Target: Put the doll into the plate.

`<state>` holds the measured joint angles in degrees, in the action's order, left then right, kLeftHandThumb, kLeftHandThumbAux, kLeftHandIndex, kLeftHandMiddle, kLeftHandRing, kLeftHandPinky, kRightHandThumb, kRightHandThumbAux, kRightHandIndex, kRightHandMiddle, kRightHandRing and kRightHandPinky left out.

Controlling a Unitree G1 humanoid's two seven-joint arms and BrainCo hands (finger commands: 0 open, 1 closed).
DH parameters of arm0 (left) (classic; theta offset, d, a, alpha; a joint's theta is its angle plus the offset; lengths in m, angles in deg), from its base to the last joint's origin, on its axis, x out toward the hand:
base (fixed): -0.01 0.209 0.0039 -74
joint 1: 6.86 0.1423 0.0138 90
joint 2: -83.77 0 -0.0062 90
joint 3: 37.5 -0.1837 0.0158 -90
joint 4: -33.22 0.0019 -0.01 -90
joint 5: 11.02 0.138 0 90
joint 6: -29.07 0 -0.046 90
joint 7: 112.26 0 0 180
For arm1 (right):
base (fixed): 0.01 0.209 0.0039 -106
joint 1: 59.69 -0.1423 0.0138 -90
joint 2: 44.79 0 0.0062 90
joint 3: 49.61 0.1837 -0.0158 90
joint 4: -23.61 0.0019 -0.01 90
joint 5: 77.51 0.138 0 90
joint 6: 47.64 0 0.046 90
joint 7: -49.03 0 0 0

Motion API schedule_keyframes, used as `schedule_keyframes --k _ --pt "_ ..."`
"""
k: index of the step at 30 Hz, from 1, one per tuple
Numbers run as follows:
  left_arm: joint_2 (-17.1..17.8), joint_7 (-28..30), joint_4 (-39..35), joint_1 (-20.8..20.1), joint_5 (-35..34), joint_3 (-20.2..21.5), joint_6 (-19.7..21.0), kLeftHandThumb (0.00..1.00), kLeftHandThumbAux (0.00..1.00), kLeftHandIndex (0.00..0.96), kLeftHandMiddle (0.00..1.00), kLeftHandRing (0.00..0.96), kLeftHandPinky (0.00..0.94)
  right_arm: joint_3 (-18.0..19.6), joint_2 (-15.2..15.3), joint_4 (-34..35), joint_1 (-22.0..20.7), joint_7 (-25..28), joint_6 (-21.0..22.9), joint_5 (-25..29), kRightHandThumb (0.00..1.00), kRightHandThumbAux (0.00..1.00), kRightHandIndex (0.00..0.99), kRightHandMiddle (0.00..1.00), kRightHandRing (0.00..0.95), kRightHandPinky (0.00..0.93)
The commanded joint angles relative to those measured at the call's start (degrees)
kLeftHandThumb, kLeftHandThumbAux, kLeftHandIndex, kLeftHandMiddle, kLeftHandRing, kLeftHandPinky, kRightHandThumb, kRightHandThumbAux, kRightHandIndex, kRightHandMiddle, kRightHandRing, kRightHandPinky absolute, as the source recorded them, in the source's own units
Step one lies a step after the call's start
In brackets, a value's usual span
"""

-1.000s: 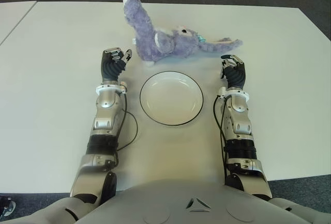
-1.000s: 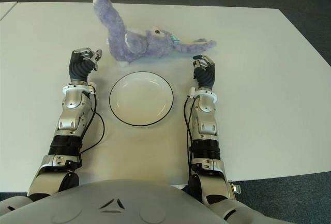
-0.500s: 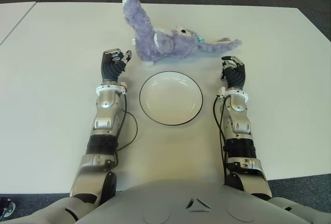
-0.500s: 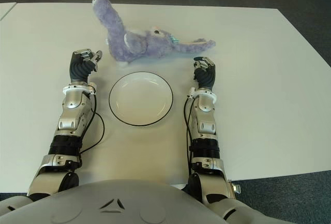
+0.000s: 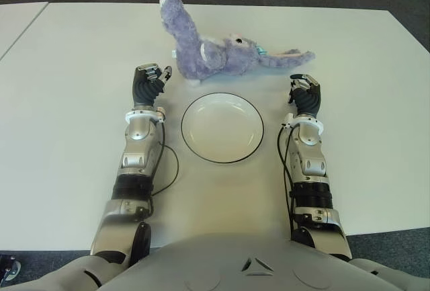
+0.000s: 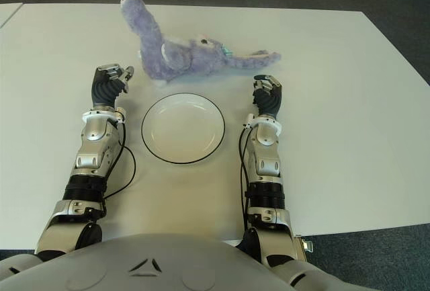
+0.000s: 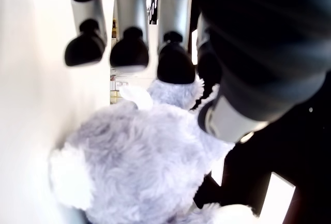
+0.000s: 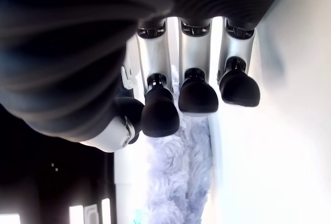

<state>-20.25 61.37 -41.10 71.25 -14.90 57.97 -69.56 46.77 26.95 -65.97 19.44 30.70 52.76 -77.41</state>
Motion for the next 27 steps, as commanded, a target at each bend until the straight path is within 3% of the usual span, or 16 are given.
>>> schedule_keyframes --k 1,6,13,21,26,27 --pt "-2.32 0.51 4.15 6.72 0.16 -0.67 0.41 0.408 0.776 0.761 0.834 0.839 0.818 -1.62 -3.31 9.02 2.22 -1.13 5.86 -0.15 0.716 0.714 0.441 0.789 0.787 0.756" --pt "-2.19 0.55 4.66 6.43 0.31 -0.77 0.38 0.406 0.777 0.760 0.832 0.838 0.808 -2.61 -3.25 11.15 2.85 -0.04 4.40 0.41 0.719 0.713 0.441 0.782 0.773 0.765" --pt "-2.19 0.69 6.07 5.73 0.16 -0.64 -0.21 0.393 0.781 0.769 0.833 0.839 0.808 -3.79 -1.95 12.25 1.56 1.00 6.04 -0.44 0.720 0.712 0.439 0.767 0.760 0.761" --pt "-2.27 0.78 7.97 4.82 0.04 -0.44 -1.29 0.393 0.782 0.768 0.837 0.843 0.822 -6.04 0.93 12.64 -0.71 4.15 6.75 -3.63 0.716 0.714 0.433 0.726 0.753 0.763" --pt "-2.24 0.71 8.45 4.61 0.22 -0.54 -1.63 0.397 0.784 0.771 0.838 0.845 0.818 -7.62 2.64 10.77 -2.11 4.64 4.43 -7.50 0.718 0.713 0.432 0.699 0.731 0.727" --pt "-2.23 0.67 8.58 4.51 0.25 -0.55 -1.68 0.398 0.784 0.771 0.839 0.844 0.819 -7.92 2.94 10.32 -2.38 4.61 3.92 -8.30 0.762 0.701 0.417 0.651 0.721 0.717"
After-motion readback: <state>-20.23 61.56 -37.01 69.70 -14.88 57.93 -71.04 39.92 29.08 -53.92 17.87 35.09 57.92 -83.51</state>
